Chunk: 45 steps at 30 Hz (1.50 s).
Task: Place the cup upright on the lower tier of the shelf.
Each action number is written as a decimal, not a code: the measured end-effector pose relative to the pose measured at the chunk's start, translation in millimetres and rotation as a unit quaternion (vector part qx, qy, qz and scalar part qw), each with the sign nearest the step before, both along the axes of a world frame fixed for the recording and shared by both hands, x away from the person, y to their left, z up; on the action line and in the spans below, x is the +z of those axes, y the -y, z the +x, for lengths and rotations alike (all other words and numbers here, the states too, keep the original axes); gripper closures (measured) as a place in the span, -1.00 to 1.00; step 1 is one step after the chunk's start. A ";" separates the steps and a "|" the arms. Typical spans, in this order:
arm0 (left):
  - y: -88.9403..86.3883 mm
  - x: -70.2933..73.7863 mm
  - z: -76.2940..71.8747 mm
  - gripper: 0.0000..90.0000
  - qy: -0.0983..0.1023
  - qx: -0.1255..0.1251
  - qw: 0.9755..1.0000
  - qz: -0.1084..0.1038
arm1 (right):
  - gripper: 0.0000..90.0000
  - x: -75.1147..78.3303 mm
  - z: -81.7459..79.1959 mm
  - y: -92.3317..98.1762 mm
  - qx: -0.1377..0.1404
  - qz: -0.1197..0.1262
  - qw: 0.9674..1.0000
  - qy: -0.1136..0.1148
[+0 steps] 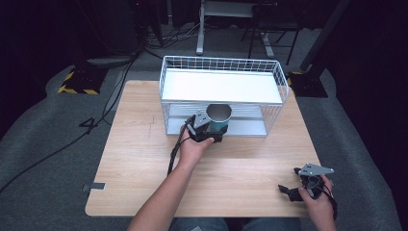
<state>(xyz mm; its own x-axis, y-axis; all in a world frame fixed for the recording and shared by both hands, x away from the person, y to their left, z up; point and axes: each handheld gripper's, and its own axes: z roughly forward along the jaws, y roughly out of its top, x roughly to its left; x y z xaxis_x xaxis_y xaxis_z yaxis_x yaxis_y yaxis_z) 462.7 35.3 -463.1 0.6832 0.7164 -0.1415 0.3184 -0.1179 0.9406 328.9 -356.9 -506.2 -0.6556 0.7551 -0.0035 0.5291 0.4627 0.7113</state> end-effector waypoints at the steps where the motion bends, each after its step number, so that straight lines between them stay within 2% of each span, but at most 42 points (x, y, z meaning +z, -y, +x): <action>1: 0.8 -1.6 3.2 -0.56 0.001 0.002 1.000 0.003 | -1.00 0.0 0.0 0.0 0.000 0.000 1.000 0.000; 11: 4.7 -4.4 20.4 -0.56 0.007 0.018 1.000 0.019 | -1.00 0.0 0.0 0.0 0.000 0.000 1.000 0.000; 15: 8.0 -6.0 25.7 -0.56 0.000 0.017 1.000 0.012 | -1.00 0.0 0.0 0.0 0.000 0.001 1.000 0.000; 16: 8.4 -6.8 27.1 -0.56 -0.011 0.019 1.000 0.003 | -1.00 0.0 0.0 0.0 0.000 0.000 1.000 0.000; 17: 9.9 -8.8 29.1 -0.56 -0.012 0.022 1.000 -0.007 | -1.00 0.0 0.0 0.0 0.000 0.000 1.000 0.000; 24: 10.3 -10.1 36.9 -0.56 -0.014 0.045 0.999 0.011 | -1.00 0.0 0.1 0.0 0.000 0.000 1.000 0.000; 25: 10.5 -10.7 38.5 -0.56 -0.014 0.038 0.999 0.013 | -1.00 0.0 0.0 0.0 0.000 0.001 1.000 0.000; 29: 12.2 -13.0 42.2 -0.56 -0.020 0.047 0.999 0.013 | -1.00 0.0 0.1 0.0 0.000 0.000 1.000 0.000; 33: 13.0 -15.8 46.3 -0.56 -0.023 0.047 0.998 0.034 | -1.00 0.0 0.0 0.0 0.000 0.000 1.000 0.000; 35: 13.1 -17.0 46.8 -0.56 -0.025 0.050 0.998 0.032 | -1.00 0.0 0.0 0.0 0.000 0.001 1.000 0.000; 37: 12.8 -20.5 46.9 -0.56 -0.031 0.069 0.996 0.040 | -1.00 0.0 0.0 0.0 0.000 0.000 1.000 0.000; 39: 12.6 -21.2 46.7 -0.56 -0.030 0.076 0.996 0.047 | -1.00 0.0 0.0 0.0 0.000 0.000 1.000 0.000; 40: 12.2 -22.7 48.7 -0.56 -0.029 0.058 0.997 0.044 | -1.00 0.0 0.0 0.0 0.000 0.000 1.000 0.000; 42: 12.7 -23.3 48.2 -0.56 -0.026 0.072 0.996 0.047 | -1.00 0.0 0.0 0.0 0.000 0.000 1.000 0.000; 45: 13.3 -23.1 48.7 -0.56 -0.027 0.067 0.996 0.046 | -1.00 0.0 0.0 0.0 0.000 0.001 1.000 0.000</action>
